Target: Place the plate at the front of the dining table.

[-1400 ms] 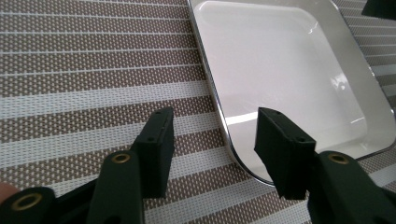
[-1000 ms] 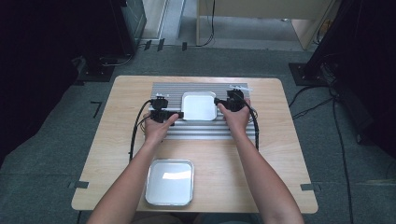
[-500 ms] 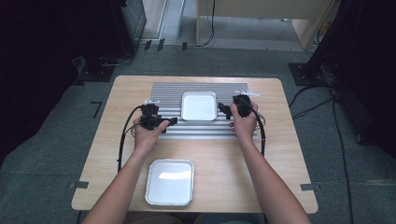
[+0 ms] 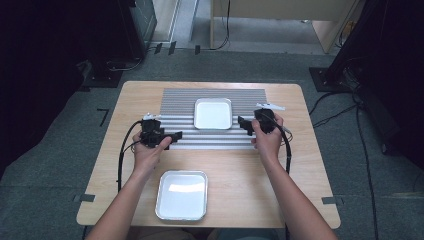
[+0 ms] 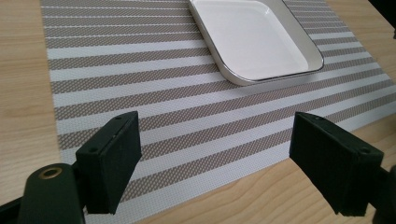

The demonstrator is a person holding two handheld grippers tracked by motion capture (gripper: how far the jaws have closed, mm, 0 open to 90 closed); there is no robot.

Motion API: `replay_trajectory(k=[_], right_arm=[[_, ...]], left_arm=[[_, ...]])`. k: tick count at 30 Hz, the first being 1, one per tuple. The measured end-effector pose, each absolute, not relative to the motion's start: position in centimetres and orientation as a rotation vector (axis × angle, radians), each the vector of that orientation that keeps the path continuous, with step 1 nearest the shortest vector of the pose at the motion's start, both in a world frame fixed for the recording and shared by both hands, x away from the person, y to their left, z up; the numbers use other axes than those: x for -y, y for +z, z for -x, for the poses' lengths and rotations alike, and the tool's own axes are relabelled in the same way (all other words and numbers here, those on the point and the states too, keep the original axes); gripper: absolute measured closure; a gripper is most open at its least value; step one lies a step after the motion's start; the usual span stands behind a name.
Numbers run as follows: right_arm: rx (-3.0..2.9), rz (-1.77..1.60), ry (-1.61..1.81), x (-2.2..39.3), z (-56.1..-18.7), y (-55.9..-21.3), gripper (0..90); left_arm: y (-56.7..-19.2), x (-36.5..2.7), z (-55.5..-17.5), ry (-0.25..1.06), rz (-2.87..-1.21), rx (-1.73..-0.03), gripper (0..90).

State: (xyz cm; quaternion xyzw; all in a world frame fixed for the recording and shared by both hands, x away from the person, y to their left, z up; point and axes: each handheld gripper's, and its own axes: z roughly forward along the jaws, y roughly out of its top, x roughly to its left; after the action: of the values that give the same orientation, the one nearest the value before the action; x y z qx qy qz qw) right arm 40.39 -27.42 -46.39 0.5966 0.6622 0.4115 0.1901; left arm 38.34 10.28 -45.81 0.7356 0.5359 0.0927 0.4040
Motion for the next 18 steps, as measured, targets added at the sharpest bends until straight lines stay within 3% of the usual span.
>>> replay_trajectory(k=[18], right_arm=[[-1.859,-1.636,1.148,30.1,-34.6,-45.9,20.0]], left_arm=[[-46.5,-14.4,-33.7,0.297,-1.838,-1.356,16.5]])
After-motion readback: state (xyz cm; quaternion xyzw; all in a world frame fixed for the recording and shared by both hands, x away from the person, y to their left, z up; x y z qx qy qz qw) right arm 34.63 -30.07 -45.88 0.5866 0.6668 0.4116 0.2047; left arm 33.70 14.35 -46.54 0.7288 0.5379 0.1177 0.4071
